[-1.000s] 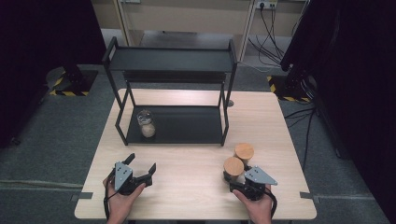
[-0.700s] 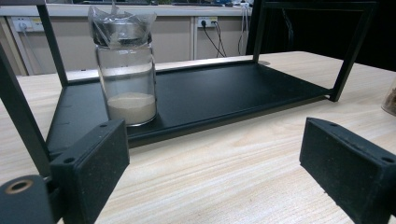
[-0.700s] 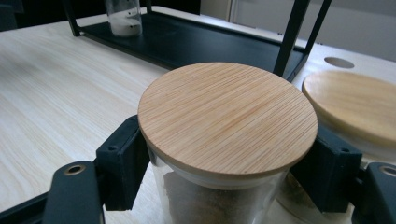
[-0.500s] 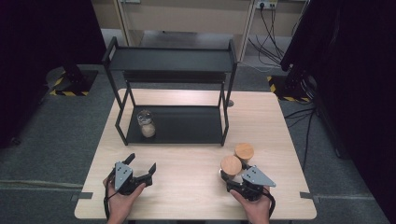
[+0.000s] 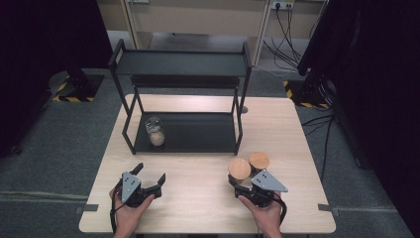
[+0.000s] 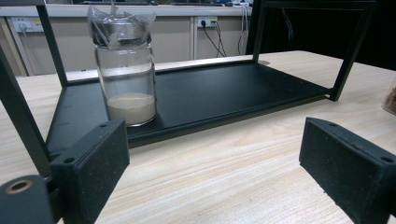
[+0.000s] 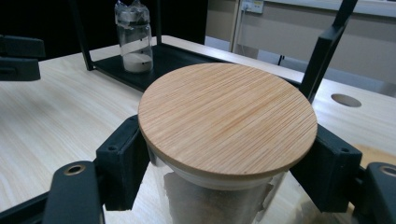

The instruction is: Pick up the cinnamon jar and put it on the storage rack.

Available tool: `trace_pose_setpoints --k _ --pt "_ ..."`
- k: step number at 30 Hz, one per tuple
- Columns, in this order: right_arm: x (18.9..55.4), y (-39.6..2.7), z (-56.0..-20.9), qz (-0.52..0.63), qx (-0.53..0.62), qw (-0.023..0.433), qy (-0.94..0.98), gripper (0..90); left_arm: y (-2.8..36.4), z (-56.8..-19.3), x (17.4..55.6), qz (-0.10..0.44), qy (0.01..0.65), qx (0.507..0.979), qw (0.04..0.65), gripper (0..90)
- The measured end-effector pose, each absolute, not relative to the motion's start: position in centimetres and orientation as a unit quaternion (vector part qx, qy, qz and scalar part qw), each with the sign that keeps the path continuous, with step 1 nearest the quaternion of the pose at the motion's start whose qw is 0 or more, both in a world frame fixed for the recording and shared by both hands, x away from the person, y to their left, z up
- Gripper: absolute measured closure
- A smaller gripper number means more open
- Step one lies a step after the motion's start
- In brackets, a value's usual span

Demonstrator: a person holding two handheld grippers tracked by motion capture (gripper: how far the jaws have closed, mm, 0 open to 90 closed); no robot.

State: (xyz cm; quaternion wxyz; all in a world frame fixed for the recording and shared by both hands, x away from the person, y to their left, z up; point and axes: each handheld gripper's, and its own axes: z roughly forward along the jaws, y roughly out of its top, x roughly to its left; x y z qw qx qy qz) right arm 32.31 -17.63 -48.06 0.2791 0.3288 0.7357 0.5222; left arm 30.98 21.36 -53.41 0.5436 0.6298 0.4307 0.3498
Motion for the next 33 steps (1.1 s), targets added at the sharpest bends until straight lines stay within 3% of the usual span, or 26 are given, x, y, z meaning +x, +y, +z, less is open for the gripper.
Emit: trace_pose_setpoints --k 33 --pt "35.1 -14.0 -45.9 0.537 0.318 0.276 0.731 26.3 21.4 -53.4 31.0 0.348 0.429 0.631 0.545 7.9"
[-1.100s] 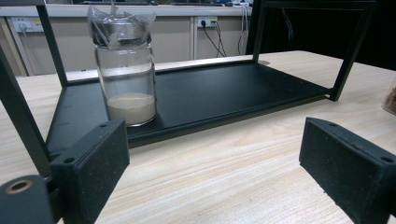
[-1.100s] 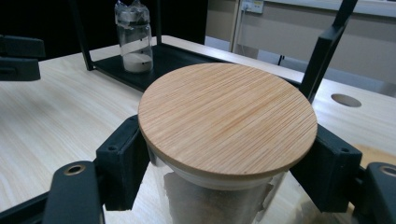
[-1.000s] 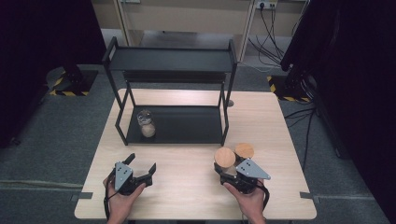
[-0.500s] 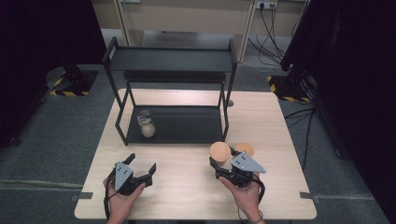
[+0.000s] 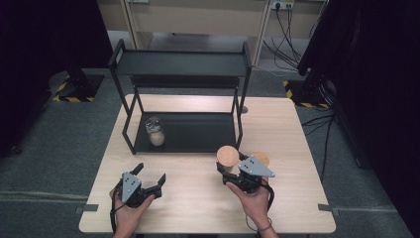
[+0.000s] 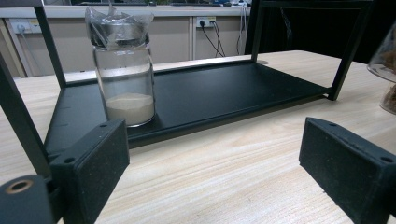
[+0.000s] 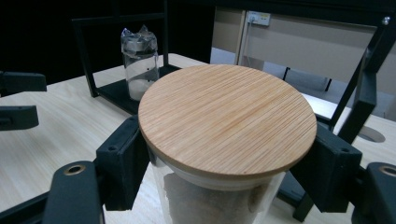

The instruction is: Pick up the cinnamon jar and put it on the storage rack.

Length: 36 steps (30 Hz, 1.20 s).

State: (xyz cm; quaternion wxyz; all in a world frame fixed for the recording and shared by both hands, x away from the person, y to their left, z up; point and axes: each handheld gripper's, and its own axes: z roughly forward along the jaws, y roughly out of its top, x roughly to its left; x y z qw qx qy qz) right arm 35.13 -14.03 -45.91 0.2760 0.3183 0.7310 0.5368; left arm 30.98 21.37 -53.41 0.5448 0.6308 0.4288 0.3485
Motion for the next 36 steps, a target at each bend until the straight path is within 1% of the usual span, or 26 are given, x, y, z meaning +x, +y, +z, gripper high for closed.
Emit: trace_pose_setpoints --k 13,36 --pt "36.3 -12.3 -45.0 0.54 0.313 0.276 0.731 26.2 21.4 -53.4 31.0 0.348 0.429 0.631 0.545 7.9" --pt "38.3 -10.1 -44.6 0.54 0.317 0.276 0.729 26.3 21.4 -53.4 31.0 0.347 0.428 0.631 0.546 7.9"
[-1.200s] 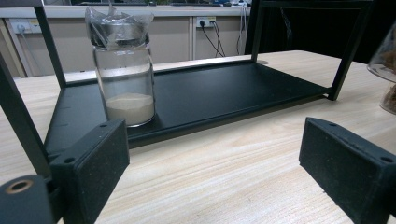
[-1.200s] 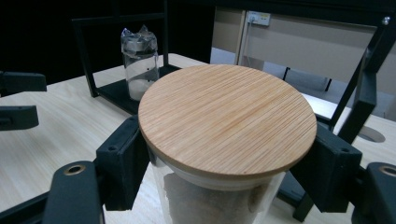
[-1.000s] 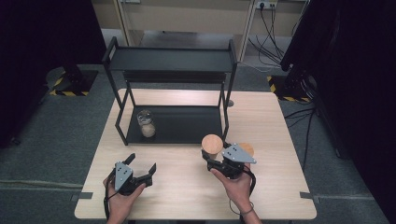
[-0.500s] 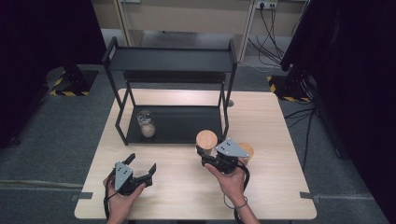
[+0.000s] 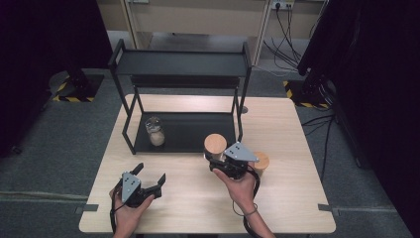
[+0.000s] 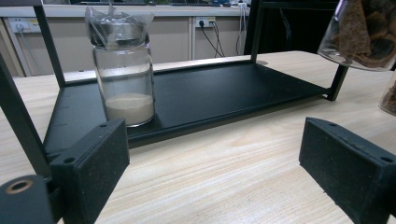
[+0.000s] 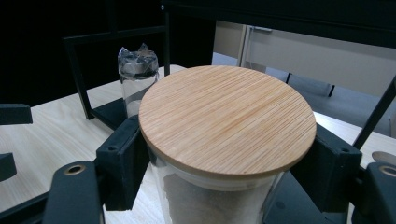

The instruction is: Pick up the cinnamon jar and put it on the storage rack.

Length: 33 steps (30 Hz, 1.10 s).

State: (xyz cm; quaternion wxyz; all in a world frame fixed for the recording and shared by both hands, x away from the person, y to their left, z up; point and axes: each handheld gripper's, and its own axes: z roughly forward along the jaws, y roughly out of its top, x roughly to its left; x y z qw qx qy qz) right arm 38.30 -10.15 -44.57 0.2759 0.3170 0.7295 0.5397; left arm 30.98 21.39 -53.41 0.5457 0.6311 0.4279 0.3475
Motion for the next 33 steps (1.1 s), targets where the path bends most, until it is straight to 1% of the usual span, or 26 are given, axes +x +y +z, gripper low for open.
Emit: trace_pose_setpoints --k 33 --pt "41.3 -6.8 -44.4 0.537 0.328 0.268 0.73 26.3 21.4 -53.4 31.0 0.347 0.427 0.631 0.547 7.9"
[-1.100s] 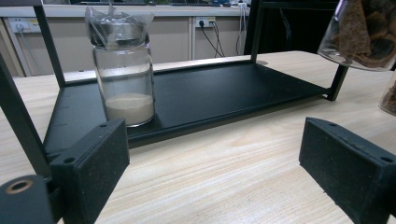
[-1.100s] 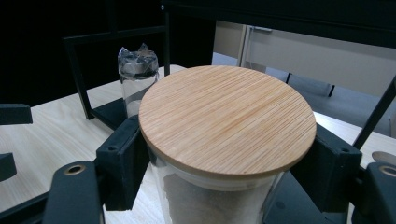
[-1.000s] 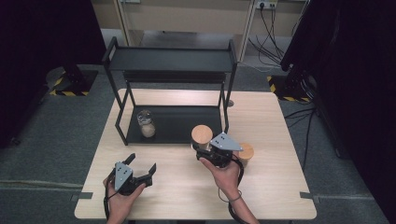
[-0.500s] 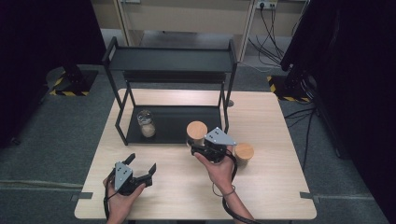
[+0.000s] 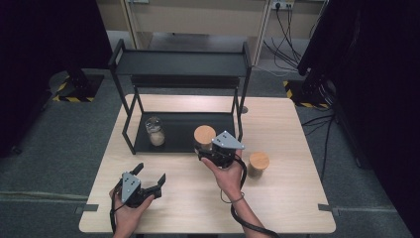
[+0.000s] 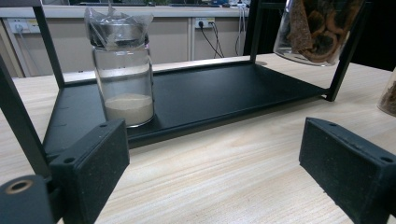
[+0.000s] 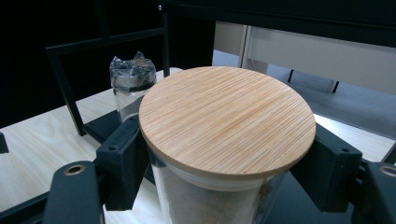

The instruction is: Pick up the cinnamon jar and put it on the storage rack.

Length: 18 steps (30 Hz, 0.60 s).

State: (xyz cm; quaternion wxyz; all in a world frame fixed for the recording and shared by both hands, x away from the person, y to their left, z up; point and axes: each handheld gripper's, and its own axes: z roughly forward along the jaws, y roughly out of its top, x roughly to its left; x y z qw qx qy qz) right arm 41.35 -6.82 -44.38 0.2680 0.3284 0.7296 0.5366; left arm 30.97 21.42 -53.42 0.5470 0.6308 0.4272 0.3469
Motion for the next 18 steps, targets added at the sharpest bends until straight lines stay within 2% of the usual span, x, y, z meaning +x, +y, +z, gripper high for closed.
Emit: trace_pose_setpoints --k 18 --pt "42.9 -5.4 -44.1 0.529 0.331 0.265 0.735 26.3 21.4 -53.4 31.0 0.346 0.426 0.631 0.548 7.9"
